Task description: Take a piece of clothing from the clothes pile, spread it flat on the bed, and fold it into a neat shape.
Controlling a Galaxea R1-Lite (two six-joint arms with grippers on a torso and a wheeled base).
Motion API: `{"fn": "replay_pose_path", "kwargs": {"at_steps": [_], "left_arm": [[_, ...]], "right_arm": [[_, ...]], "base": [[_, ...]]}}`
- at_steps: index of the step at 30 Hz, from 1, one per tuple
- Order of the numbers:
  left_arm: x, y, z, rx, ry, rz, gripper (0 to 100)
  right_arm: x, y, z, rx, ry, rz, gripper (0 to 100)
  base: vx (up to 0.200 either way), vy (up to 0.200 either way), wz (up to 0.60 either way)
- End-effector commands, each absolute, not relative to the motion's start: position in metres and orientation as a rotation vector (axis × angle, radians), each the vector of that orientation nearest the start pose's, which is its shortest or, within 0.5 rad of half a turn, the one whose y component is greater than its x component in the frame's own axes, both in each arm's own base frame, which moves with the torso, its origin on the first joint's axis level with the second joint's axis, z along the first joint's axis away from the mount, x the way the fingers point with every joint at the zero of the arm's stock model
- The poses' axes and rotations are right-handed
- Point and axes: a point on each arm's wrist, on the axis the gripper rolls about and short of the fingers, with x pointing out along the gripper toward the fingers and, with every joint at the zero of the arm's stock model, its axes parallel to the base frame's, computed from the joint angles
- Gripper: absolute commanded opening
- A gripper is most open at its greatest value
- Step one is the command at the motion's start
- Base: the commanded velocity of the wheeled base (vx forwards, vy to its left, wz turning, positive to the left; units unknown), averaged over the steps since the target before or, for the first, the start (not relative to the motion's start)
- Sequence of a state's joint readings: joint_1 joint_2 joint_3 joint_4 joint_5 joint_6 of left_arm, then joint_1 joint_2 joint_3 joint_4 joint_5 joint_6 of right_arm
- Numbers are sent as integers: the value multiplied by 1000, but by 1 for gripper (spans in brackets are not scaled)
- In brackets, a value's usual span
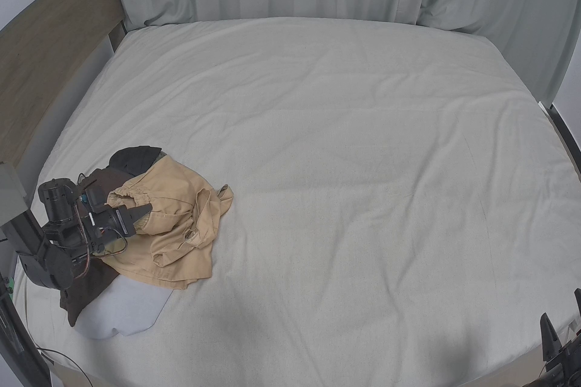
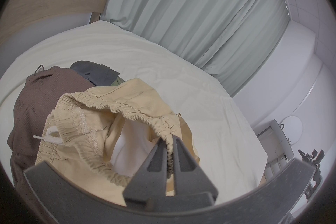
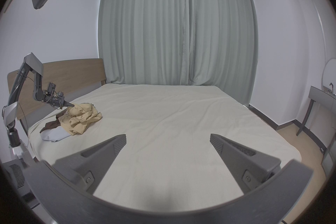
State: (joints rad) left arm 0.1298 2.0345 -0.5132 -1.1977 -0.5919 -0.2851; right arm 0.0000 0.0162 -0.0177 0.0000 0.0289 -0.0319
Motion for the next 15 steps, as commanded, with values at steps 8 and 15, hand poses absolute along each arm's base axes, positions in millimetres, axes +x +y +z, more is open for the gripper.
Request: {"fn": "replay_pose_path", "kwargs": {"at_steps": [8, 15], "left_arm": [[301, 25, 66, -385, 344, -422, 0], [299, 24, 69, -379, 311, -428, 0]], "right_arm": [[-22, 1, 76, -32, 12, 28, 100], [-22, 1, 76, -32, 12, 29, 100]], "base": [[0, 0, 0], [0, 0, 0]]}}
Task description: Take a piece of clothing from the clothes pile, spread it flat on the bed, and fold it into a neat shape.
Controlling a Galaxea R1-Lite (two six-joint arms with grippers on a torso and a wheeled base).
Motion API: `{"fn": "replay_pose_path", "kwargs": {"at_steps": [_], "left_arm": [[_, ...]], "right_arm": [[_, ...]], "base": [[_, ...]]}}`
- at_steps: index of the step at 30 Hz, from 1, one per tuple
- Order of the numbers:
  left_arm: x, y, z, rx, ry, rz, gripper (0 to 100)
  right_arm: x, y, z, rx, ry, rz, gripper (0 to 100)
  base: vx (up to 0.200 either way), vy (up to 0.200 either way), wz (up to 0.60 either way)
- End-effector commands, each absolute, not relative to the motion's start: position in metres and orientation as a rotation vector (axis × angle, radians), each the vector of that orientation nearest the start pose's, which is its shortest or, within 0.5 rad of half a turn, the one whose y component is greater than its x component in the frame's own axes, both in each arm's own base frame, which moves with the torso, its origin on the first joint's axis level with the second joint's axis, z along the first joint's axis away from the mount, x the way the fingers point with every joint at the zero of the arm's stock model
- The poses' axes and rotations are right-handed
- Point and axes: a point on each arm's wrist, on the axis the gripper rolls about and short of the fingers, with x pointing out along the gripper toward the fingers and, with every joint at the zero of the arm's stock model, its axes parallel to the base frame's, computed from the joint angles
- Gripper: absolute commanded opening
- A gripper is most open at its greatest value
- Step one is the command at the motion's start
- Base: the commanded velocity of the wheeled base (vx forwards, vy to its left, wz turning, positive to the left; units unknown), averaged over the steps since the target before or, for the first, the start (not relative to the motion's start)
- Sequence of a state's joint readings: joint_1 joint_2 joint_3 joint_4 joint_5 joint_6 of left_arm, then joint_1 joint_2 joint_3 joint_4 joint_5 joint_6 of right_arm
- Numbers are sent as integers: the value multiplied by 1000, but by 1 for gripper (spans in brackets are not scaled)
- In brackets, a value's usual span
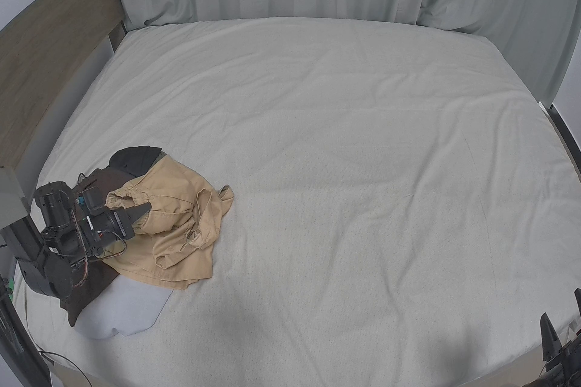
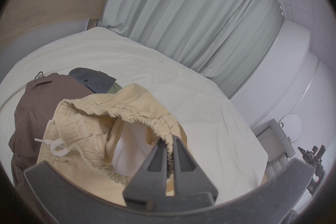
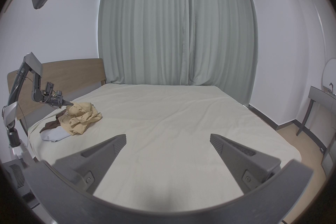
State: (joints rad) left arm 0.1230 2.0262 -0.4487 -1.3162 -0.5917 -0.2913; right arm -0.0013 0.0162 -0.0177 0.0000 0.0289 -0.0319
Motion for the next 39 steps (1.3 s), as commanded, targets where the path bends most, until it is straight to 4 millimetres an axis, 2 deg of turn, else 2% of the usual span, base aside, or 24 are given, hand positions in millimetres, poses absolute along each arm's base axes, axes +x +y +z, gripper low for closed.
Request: {"fn": "replay_pose_path", "kwargs": {"at_steps": [1, 3, 9, 19, 31, 39], "left_arm": [[298, 24, 69, -378, 309, -432, 0], [298, 22, 70, -375, 305, -437, 0], [283, 6, 91, -426, 283, -516, 0], [261, -3, 118, -410, 219, -604, 0], [244, -10, 119, -420, 238, -631, 0], [236, -21, 139, -604, 200, -666, 0]], "right_arm": [[-22, 1, 76, -32, 12, 29, 100], [-22, 1, 76, -32, 12, 28, 100], [-22, 1, 76, -32, 12, 28, 100], [-22, 1, 76, -32, 12, 28, 100], [-22, 1, 76, -32, 12, 28, 100], [-22, 1, 76, -32, 12, 29, 100]], "base": [[0, 0, 0], [0, 0, 0], [0, 0, 0], [0, 0, 0], [0, 0, 0], [0, 0, 0]]}}
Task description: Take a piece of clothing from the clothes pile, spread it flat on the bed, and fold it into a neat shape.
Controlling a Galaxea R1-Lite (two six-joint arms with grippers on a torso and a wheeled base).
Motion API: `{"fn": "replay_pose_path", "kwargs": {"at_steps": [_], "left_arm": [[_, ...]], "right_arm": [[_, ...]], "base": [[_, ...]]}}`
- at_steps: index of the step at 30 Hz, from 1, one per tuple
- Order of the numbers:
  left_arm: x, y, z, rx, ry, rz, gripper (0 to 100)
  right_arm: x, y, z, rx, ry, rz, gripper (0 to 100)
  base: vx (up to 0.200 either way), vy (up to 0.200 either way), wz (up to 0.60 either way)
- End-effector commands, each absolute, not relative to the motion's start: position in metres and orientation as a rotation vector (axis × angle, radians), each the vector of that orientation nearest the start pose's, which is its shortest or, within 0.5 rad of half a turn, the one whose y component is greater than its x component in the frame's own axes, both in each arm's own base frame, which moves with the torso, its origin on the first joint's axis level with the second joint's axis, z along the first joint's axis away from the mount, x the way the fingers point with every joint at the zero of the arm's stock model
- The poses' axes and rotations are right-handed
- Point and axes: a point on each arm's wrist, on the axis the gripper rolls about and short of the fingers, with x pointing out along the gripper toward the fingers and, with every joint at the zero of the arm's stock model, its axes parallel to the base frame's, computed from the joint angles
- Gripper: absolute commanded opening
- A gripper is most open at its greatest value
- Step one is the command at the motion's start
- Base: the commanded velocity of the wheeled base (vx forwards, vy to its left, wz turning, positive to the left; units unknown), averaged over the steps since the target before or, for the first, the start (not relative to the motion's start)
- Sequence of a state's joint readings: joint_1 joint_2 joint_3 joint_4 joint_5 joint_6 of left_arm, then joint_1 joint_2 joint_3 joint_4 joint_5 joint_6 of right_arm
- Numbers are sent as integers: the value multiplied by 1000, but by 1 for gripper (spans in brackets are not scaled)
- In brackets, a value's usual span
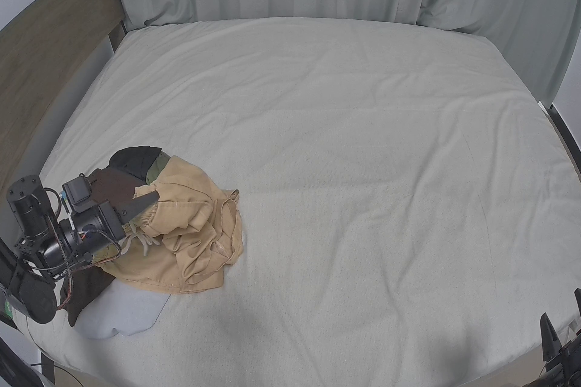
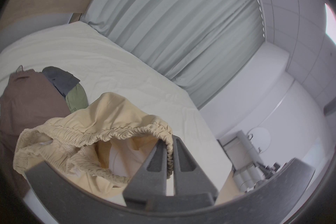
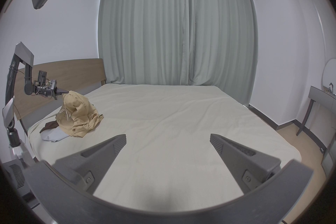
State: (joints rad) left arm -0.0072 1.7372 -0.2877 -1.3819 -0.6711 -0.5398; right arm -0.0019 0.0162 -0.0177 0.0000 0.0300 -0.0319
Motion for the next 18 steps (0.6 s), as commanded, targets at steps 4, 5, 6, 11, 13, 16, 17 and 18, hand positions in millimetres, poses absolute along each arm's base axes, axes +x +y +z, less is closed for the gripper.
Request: {"fn": "replay_pose_path", "kwargs": {"at_steps": [4, 5, 6, 11, 13, 16, 17, 18], "left_arm": [[229, -22, 144, -697, 183, -665, 0], [228, -23, 144, -706, 175, -661, 0], [227, -23, 144, -710, 170, -656, 0], [222, -34, 141, -737, 164, -613, 0], [221, -37, 140, -754, 157, -588, 0], [221, -46, 142, -810, 158, -572, 0], [220, -47, 143, -826, 155, -570, 0], [218, -51, 146, -852, 147, -569, 0]], "right_arm": [[-22, 1, 76, -32, 12, 29, 100], [-22, 1, 76, -32, 12, 29, 100], [-22, 1, 76, -32, 12, 29, 100], [-22, 1, 76, -30, 12, 29, 100], [-22, 1, 76, -30, 12, 29, 100], [-22, 1, 76, -30, 12, 29, 100], [-22, 1, 76, -30, 12, 29, 100], [-22, 1, 76, -30, 12, 29, 100]], "base": [[0, 0, 0], [0, 0, 0], [0, 0, 0], [0, 0, 0], [0, 0, 0], [0, 0, 0], [0, 0, 0], [0, 0, 0]]}}
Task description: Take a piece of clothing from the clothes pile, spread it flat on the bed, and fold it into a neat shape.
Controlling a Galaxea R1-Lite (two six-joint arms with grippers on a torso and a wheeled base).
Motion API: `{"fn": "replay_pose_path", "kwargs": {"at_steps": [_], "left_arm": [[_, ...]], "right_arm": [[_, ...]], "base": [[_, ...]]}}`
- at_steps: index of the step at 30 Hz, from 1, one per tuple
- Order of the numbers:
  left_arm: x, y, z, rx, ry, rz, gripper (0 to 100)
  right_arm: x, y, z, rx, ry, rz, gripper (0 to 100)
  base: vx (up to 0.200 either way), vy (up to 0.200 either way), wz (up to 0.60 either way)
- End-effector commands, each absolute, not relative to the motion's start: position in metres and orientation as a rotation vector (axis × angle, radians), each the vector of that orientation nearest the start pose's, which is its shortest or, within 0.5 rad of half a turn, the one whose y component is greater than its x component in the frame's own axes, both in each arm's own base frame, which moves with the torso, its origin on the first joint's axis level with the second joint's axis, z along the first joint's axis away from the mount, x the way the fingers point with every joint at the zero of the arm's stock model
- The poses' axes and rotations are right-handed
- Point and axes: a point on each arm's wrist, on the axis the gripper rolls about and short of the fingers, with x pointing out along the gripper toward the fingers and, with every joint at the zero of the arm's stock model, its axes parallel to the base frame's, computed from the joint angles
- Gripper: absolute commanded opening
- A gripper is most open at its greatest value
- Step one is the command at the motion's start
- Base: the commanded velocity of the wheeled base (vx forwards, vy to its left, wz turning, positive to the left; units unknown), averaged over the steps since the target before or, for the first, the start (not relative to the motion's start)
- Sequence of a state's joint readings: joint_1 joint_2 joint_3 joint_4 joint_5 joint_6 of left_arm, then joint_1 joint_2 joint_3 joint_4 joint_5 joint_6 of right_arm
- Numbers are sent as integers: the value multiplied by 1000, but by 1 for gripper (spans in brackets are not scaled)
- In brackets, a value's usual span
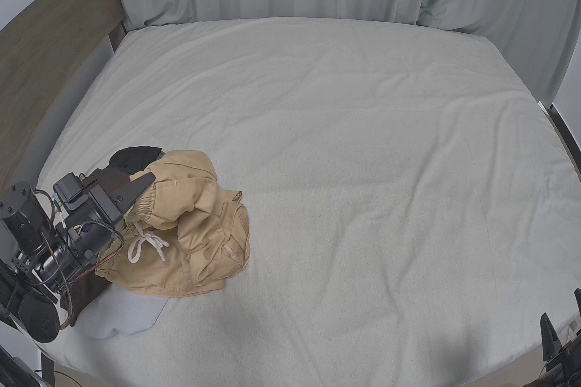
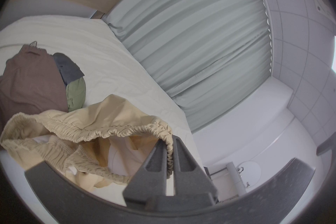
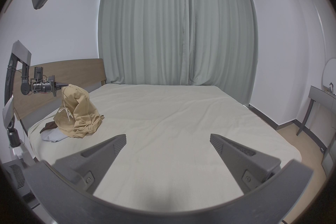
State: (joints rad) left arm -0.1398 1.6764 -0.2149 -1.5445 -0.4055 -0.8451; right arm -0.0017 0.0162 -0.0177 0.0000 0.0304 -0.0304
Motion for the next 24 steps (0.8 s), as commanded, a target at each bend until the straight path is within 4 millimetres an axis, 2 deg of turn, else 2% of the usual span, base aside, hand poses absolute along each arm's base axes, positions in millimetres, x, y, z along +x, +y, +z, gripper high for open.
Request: {"fn": "replay_pose_path", "kwargs": {"at_steps": [1, 6, 12, 17, 24], "left_arm": [[217, -54, 149, -884, 138, -566, 0], [213, -70, 169, -1031, 59, -553, 0], [208, -89, 181, -1117, -18, -509, 0], [192, -102, 195, -1173, -62, -537, 0], [167, -104, 223, -1215, -136, -663, 0]], "right_arm": [[-22, 1, 76, -29, 12, 29, 100], [-22, 1, 76, -29, 12, 29, 100], [-22, 1, 76, -29, 12, 29, 100], [-22, 1, 76, -29, 12, 29, 100], [-22, 1, 76, -29, 12, 29, 100]], "base": [[0, 0, 0], [0, 0, 0], [0, 0, 0], [0, 0, 0], [0, 0, 0]]}}
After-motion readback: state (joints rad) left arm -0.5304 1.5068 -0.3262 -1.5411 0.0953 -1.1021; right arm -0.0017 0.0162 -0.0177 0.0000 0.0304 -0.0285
